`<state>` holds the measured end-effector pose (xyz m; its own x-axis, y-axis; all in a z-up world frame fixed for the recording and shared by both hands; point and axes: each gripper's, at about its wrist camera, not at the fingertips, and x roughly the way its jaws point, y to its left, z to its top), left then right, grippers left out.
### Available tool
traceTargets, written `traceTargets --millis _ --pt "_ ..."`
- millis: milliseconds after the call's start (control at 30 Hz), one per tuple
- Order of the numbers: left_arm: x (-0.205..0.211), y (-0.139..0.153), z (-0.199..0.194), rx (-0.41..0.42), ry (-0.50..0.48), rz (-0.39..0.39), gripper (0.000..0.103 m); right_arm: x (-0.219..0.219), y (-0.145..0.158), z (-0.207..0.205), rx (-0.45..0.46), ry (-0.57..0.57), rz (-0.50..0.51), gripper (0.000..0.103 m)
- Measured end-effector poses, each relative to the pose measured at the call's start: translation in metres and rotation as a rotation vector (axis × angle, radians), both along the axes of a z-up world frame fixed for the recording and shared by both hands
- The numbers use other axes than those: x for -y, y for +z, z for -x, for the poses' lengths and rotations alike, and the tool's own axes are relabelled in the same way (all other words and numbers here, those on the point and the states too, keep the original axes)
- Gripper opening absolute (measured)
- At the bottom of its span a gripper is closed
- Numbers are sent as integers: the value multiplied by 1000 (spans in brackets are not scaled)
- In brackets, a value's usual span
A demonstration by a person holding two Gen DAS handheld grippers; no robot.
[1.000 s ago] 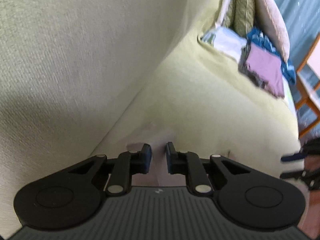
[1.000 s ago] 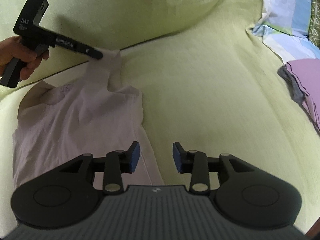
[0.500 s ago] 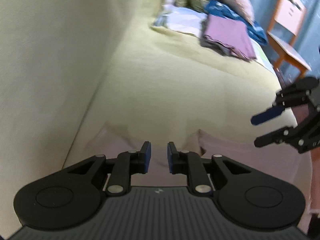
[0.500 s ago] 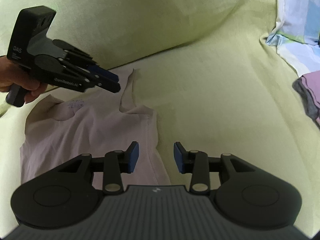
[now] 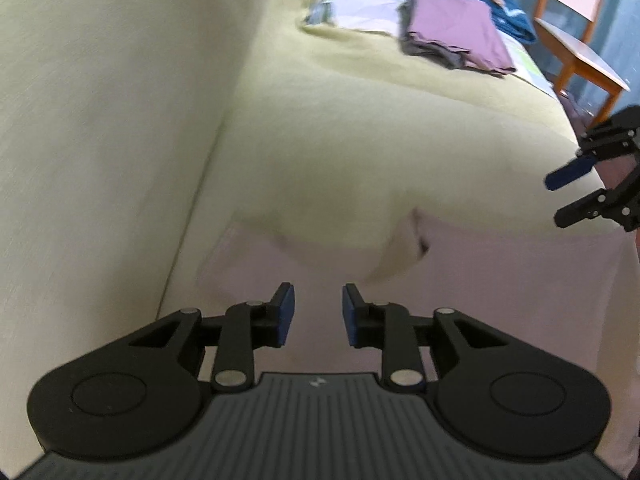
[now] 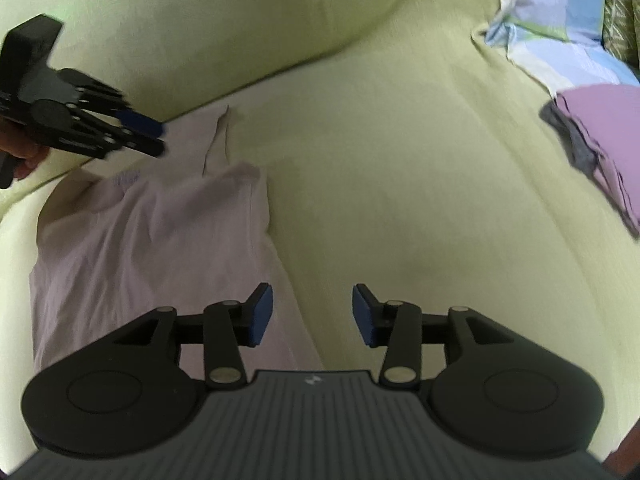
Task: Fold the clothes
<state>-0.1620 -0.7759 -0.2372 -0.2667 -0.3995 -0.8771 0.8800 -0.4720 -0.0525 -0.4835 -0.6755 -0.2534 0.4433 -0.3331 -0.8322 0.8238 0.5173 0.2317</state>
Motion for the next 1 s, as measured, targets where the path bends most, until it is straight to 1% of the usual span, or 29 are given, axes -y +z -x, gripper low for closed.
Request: traceTargets --millis 67,133,200,267,300,367,433,533,633,700,800,867,900,967,1000 --pt "-18 0 -13 12 36 -17 32 -8 -1 5 -23 13 3 39" --pt "-28 0 -16 7 45 -21 32 -21 -6 15 -62 25 1 39" --pt "-38 -1 -14 -7 51 -23 32 -32 -11 25 -90 32 -6 39" --pt "-45 -2 -2 -55 33 -18 32 -39 -14 32 -106 44 0 39" --pt "-45 -2 0 -60 28 -18 32 -42 -16 35 -115 53 3 38" --pt "-41 -2 22 -103 -29 -7 32 -47 -16 40 -118 57 10 38" --pt "-31 -4 42 -107 -74 2 32 -50 -14 46 -111 41 15 38" --pt "-5 -10 68 -137 -130 -17 32 -56 -11 61 -102 -19 9 38" --pt "23 -16 87 -128 -188 -46 32 -64 -8 75 -99 -62 2 38" --pt "38 -18 92 -121 -216 -84 32 -68 -8 82 -98 -80 -2 38" --pt "61 -26 97 -79 -248 -199 32 -74 -9 90 -99 -109 -10 38" --pt "71 -27 100 -73 -281 -274 32 -76 -10 94 -96 -134 -15 38" --pt "72 -27 100 -80 -288 -291 32 -78 -10 97 -92 -151 -16 38" --pt "79 -28 101 -130 -301 -372 32 -80 -10 100 -86 -174 -17 38" --pt "82 -30 102 -132 -300 -383 32 -81 -10 101 -81 -184 -17 38"
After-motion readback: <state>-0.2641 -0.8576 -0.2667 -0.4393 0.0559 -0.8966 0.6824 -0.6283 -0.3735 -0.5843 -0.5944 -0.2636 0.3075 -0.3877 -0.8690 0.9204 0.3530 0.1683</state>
